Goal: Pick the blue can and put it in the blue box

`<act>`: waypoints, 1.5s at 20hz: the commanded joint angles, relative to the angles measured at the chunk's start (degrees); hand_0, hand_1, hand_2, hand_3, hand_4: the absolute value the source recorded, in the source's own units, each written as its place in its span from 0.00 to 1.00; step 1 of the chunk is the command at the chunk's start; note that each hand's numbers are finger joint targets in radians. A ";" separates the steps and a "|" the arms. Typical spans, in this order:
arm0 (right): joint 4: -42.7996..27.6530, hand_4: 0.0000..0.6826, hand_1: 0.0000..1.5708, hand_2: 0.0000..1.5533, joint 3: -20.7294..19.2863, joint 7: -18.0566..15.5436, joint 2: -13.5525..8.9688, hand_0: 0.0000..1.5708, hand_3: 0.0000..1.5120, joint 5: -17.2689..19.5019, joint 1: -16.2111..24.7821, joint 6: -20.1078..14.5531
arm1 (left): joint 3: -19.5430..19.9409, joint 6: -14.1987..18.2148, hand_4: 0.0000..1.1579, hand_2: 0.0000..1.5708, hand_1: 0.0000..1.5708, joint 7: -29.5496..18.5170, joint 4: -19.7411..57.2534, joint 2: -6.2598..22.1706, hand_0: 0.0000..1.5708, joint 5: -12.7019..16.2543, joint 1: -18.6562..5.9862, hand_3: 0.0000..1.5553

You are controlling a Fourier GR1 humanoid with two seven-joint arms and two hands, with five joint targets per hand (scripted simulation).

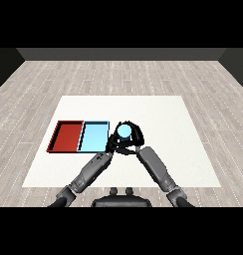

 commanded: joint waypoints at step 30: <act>-3.33 0.78 0.91 0.94 4.87 1.10 -0.01 0.91 0.91 -2.04 0.37 -1.63 | -5.36 15.85 0.99 0.99 1.00 0.57 7.35 0.00 1.00 5.76 -7.79 0.95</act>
